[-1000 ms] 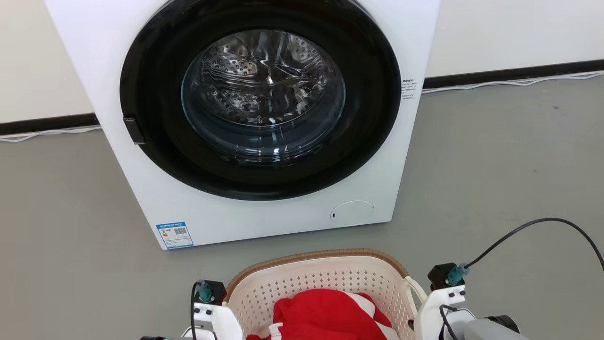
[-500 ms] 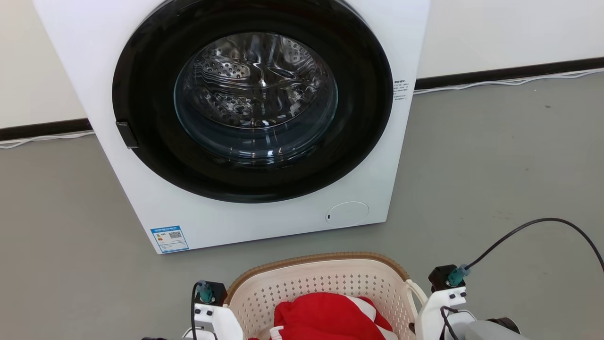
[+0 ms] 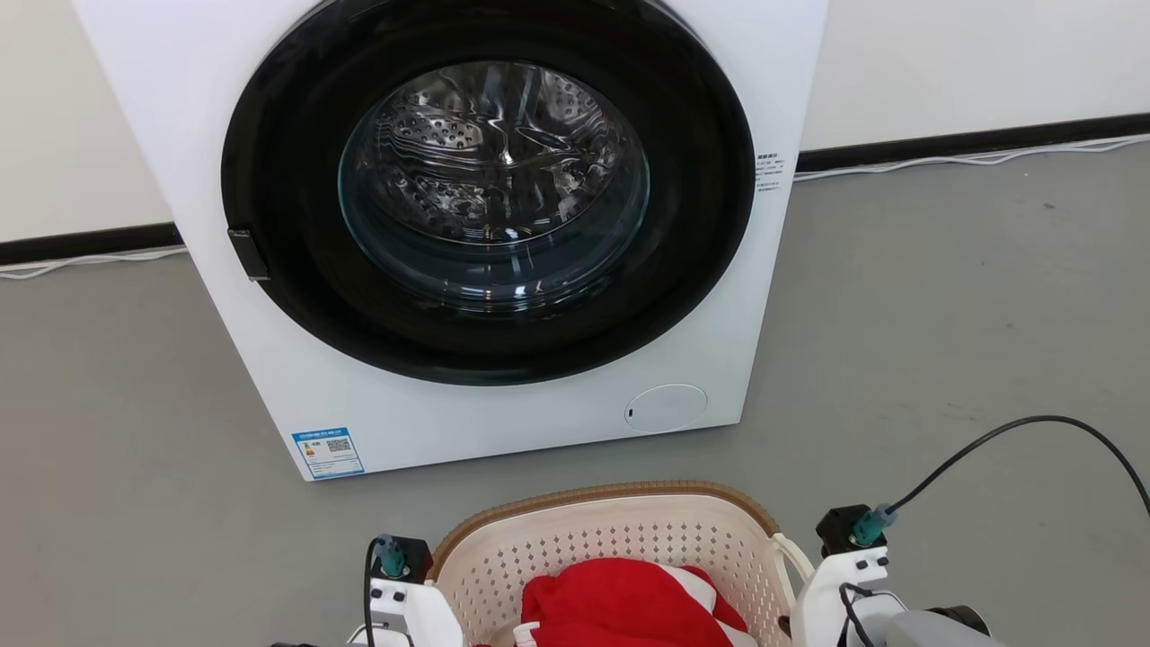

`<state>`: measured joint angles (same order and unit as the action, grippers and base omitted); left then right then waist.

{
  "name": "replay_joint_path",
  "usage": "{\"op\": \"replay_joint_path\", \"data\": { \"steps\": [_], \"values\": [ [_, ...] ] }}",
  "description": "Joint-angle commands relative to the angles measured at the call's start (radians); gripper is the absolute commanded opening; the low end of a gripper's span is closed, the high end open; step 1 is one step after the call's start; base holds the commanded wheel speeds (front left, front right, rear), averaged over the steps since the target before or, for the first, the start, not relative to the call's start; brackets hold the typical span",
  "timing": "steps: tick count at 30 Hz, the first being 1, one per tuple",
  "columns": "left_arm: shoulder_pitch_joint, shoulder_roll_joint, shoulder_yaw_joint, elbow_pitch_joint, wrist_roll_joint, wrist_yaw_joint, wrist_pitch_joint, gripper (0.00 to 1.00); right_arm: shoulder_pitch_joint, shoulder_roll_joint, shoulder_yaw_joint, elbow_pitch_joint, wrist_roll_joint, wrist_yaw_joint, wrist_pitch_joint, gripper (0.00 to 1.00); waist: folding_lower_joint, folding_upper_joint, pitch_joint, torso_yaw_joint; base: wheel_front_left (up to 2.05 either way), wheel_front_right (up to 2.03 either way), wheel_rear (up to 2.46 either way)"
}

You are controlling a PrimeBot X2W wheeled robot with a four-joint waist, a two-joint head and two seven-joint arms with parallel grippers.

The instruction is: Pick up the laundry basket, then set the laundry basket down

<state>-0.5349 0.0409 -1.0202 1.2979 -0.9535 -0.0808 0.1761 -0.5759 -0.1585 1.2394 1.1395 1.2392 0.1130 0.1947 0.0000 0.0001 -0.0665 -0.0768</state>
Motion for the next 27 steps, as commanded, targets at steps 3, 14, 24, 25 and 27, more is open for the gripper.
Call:
{"op": "replay_joint_path", "data": {
  "steps": [3,14,24,25,27],
  "values": [
    [-0.031,0.009,0.003,-0.013,-0.004,-0.014,-0.007,0.00,-0.038,0.009,0.011,-0.034,0.008,0.018,-0.009,0.00,0.0000,-0.0001,0.002,0.002,0.00,0.00,0.00],
    [-0.030,0.009,-0.009,-0.016,-0.017,-0.007,-0.005,0.00,-0.041,0.009,0.020,-0.044,0.018,0.018,-0.013,0.00,0.0000,-0.0001,0.007,0.003,0.00,0.00,0.00],
    [-0.038,0.009,-0.021,-0.014,-0.022,-0.006,-0.008,0.00,-0.044,0.007,0.026,-0.054,0.022,0.018,-0.021,0.00,0.0000,-0.0001,0.016,0.002,0.00,0.00,0.00],
    [-0.038,0.009,-0.022,-0.014,-0.023,-0.006,-0.009,0.00,-0.044,0.006,0.027,-0.055,0.023,0.018,-0.023,0.00,0.0000,-0.0001,0.018,0.002,0.00,0.00,0.00],
    [-0.039,0.009,-0.024,-0.014,-0.025,-0.005,-0.007,0.00,-0.045,0.003,0.028,-0.058,0.024,0.018,-0.027,0.00,0.0000,-0.0001,0.024,0.003,0.00,0.00,0.00]
  ]
}}
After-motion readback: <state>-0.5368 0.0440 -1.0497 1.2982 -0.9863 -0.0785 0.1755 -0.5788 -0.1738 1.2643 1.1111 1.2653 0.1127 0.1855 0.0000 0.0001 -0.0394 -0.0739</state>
